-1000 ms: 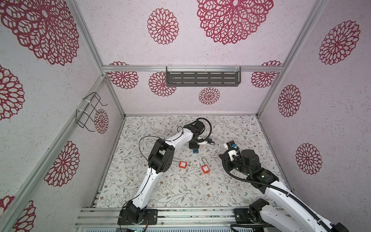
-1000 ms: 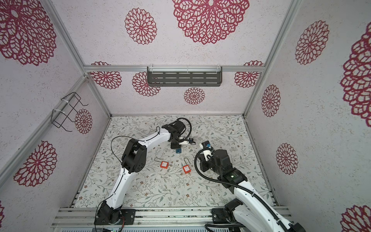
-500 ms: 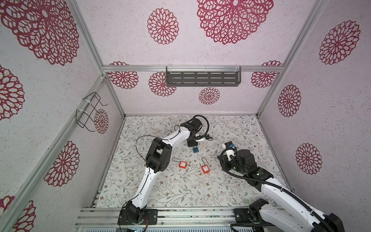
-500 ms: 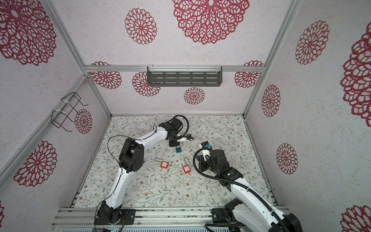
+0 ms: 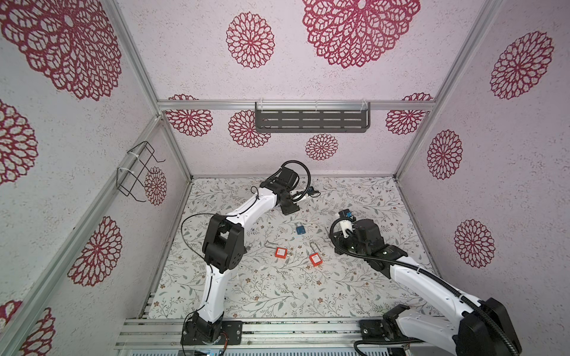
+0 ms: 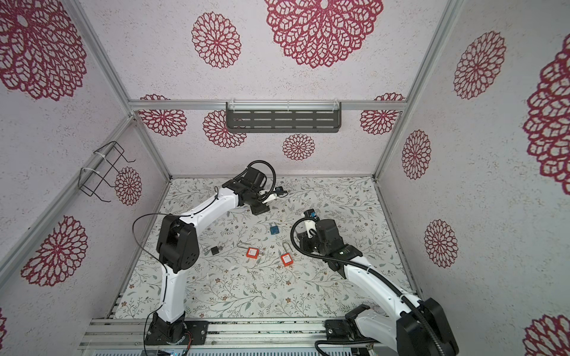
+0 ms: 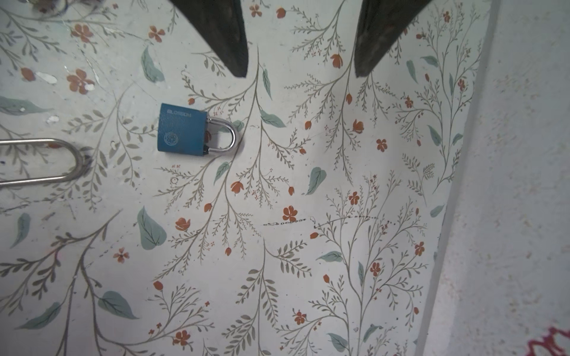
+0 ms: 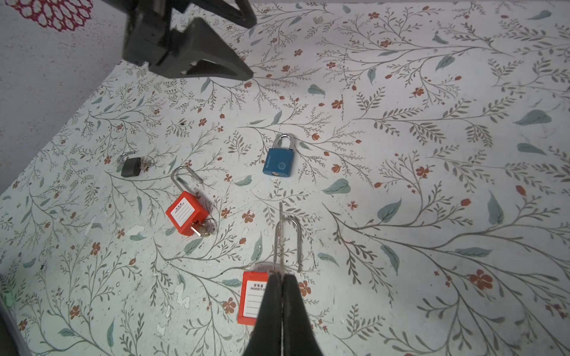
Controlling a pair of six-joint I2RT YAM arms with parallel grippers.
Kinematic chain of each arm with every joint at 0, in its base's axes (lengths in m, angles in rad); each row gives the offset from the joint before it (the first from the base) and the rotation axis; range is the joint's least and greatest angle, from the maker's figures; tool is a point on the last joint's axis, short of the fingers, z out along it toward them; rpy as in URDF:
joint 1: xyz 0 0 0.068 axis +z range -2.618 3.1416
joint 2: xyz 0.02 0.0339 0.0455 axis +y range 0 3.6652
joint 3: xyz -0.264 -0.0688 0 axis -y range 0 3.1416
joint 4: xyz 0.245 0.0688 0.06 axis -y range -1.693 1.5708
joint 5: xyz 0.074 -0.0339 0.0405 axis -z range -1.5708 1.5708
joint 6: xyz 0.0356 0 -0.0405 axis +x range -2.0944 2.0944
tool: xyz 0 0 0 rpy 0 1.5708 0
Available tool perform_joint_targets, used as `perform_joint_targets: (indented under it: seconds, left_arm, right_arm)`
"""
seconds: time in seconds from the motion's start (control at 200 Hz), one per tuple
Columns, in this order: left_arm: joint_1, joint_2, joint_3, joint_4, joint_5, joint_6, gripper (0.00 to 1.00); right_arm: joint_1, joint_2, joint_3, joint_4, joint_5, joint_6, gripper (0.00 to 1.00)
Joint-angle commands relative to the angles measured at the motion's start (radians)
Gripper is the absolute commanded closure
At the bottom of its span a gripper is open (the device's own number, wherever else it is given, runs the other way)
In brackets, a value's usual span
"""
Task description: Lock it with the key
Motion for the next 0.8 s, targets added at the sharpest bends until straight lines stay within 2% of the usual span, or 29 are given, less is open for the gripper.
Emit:
perform_joint_targets:
  seconds: [0.0, 0.185, 0.285, 0.37, 0.595, 0.696, 0.796]
  left_arm:
    - [0.034, -0.202, -0.149, 0.134, 0.045, -0.11, 0.41]
    - [0.084, -0.462, -0.466, 0.326, 0.124, -0.326, 0.5]
    - [0.1, -0.584, -0.595, 0.407, 0.073, -0.475, 0.47]
    - [0.107, -0.67, -0.671, 0.435, 0.01, -0.596, 0.57]
    - [0.117, -0.824, -0.869, 0.565, -0.03, -0.723, 0.62]
    - [0.131, -0.852, -0.901, 0.58, -0.056, -0.802, 0.66]
    - [0.137, -0.861, -0.907, 0.564, -0.049, -0.821, 0.66]
  right_arm:
    - [-0.004, 0.072, 0.071, 0.04, 0.015, 0.038, 1.0]
    - [-0.004, 0.29, 0.212, 0.024, -0.01, 0.04, 1.0]
    - [-0.006, 0.393, 0.283, 0.024, -0.02, 0.039, 1.0]
    - [-0.006, 0.474, 0.339, 0.022, -0.037, 0.039, 1.0]
    - [-0.01, 0.663, 0.48, -0.03, -0.033, 0.021, 1.0]
    - [-0.01, 0.711, 0.515, -0.051, -0.031, 0.03, 1.0]
    - [-0.01, 0.744, 0.528, -0.064, -0.015, 0.039, 1.0]
